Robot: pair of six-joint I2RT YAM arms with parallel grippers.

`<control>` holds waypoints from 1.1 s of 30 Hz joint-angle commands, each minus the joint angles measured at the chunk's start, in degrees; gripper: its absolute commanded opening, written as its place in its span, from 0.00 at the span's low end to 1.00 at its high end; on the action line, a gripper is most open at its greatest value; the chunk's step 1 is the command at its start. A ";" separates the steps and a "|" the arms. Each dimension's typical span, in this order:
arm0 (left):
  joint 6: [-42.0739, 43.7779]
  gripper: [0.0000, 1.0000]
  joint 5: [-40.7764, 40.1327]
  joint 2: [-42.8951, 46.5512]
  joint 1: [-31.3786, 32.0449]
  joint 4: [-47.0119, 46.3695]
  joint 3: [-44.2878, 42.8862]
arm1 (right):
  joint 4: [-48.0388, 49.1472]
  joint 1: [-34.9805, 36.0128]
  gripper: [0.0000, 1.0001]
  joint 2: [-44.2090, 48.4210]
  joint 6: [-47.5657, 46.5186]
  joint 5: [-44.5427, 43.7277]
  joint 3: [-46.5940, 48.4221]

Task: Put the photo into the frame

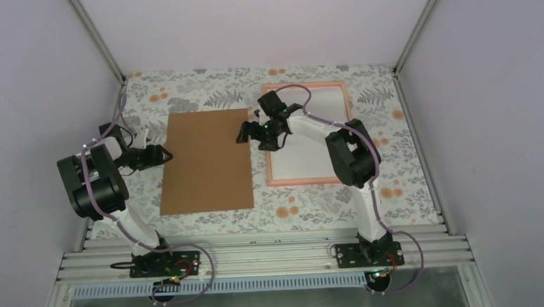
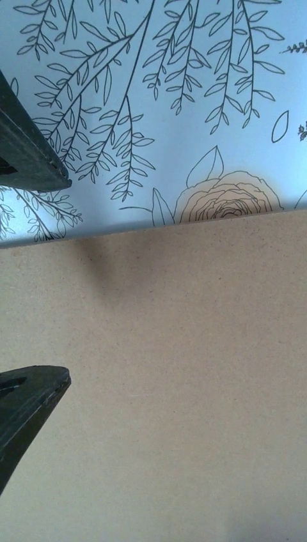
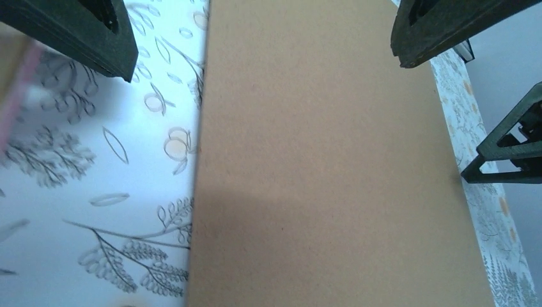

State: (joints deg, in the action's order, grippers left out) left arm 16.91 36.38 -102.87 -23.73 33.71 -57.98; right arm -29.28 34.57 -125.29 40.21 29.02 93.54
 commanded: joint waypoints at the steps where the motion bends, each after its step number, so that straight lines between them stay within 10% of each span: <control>1: 1.53 0.69 -1.90 0.07 -0.36 1.61 0.08 | -1.17 0.61 0.99 4.73 0.35 -2.11 -3.56; 15: 1.52 0.66 -2.89 -5.92 5.76 -0.23 1.77 | 2.15 4.07 0.96 -10.71 5.45 5.46 2.19; 33: 3.48 0.54 12.72 -4.75 7.29 2.12 1.29 | 3.00 3.29 0.84 6.08 -2.98 7.21 6.37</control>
State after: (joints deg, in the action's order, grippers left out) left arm 19.97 38.89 -106.37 -20.23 28.14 -59.57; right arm -31.66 36.29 -126.41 39.81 31.48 99.07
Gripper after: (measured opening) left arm 0.542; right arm 0.844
